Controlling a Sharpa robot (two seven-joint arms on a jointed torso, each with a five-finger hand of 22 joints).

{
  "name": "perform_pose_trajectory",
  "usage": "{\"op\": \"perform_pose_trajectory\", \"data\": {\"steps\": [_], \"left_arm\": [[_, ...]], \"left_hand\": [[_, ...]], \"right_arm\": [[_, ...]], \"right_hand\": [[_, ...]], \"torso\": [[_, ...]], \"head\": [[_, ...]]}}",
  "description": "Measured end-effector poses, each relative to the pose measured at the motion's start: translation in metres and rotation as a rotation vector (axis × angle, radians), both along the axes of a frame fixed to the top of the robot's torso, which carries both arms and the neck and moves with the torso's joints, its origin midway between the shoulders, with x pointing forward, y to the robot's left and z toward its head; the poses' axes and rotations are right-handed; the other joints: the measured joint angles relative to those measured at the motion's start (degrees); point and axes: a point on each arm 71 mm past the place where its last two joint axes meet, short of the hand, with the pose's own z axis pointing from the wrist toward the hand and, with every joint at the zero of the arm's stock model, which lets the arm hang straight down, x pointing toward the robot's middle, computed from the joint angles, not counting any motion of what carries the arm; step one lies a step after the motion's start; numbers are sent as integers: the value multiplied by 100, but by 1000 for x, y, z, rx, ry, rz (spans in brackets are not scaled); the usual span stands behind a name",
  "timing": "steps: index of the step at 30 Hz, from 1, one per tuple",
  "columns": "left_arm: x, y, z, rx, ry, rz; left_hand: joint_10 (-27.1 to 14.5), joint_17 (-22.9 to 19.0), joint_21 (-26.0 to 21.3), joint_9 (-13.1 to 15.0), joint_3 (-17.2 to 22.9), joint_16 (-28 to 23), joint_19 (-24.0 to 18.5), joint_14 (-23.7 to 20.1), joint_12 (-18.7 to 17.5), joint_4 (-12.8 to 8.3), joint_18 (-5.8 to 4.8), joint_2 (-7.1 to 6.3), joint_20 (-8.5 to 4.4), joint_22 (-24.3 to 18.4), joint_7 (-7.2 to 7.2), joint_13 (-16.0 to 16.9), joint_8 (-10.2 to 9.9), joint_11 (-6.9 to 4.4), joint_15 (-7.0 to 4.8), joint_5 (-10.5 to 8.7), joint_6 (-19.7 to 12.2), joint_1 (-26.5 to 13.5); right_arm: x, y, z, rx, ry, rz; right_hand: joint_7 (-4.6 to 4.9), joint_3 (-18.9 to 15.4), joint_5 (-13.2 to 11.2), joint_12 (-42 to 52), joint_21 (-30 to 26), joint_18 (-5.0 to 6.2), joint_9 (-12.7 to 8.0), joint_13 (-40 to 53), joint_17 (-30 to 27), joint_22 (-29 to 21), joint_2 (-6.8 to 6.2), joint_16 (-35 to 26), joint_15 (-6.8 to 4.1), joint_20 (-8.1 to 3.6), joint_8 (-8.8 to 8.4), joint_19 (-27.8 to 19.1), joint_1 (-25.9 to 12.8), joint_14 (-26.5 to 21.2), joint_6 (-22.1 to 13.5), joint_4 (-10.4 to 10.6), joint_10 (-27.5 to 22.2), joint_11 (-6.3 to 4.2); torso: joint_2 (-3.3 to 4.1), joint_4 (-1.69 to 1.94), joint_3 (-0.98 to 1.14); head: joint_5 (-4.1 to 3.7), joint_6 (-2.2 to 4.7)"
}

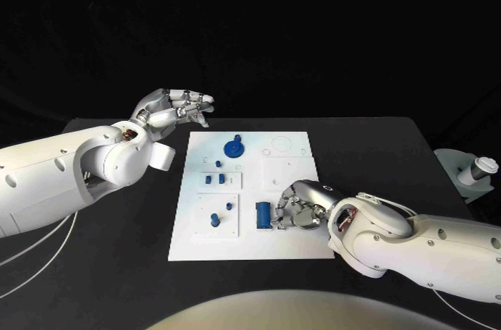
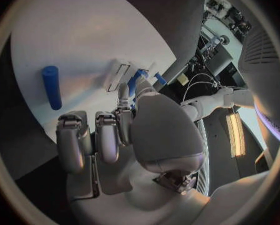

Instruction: Assemble the parts on the task board

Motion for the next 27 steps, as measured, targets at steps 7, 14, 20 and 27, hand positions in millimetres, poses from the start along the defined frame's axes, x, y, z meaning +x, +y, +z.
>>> {"op": "perform_pose_trajectory", "data": {"steps": [7, 14, 20, 27], "left_arm": [[0, 0, 0, 0, 0, 1], [0, 1, 0, 1, 1, 2], [0, 1, 0, 1, 1, 2], [0, 0, -1, 1, 1, 0]], "left_hand": [[0, 0, -23, 0, 0, 0, 0, 0, 0, 0, -1, 10, 0, -3, 0, 0, 0, 0, 0, 0, 0, -10], [0, -1, -24, 0, 0, 0, 0, 0, 0, 0, 0, 23, 0, -7, 0, 0, 0, 0, 0, 0, 0, -23], [0, 5, -24, -5, 0, 0, 0, 0, 0, 0, -1, 23, 0, -7, 0, 0, 0, 0, 0, 0, 0, -23], [0, 5, -24, -5, 0, 0, 0, 0, 0, 0, 0, 23, 0, -7, 0, 0, 0, 0, 0, 0, 0, -23]], "right_arm": [[-2, -9, 3, 7, -12, -18], [4, -41, 16, 19, -54, -86], [6, -74, 22, 6, -77, -145], [3, -89, 21, -21, -89, -159]], "right_hand": [[0, -32, -48, -107, -92, 0, -30, 0, 3, 0, -66, 0, 0, 0, -35, 0, -65, 0, 0, 32, 0, 1], [156, 67, 23, -277, -338, 0, -144, 0, 5, -1, -164, -55, 49, 0, -273, 0, 21, -3, -267, 33, -104, 106], [249, 80, 23, -392, -338, 0, -232, 1, 5, -1, -164, -55, 122, 43, -444, 0, 21, -3, -393, 46, -153, 154], [252, 80, 18, -519, -285, 0, -256, 3, 4, -1, -244, -55, 122, 84, -473, 0, -64, -3, -391, 46, -133, 175]], "torso": [[-1, 3, -3], [-9, 0, -7], [-14, -20, -5], [-14, -44, 7]], "head": [[-17, -1], [-64, 28], [-161, 58], [-229, 71]]}}
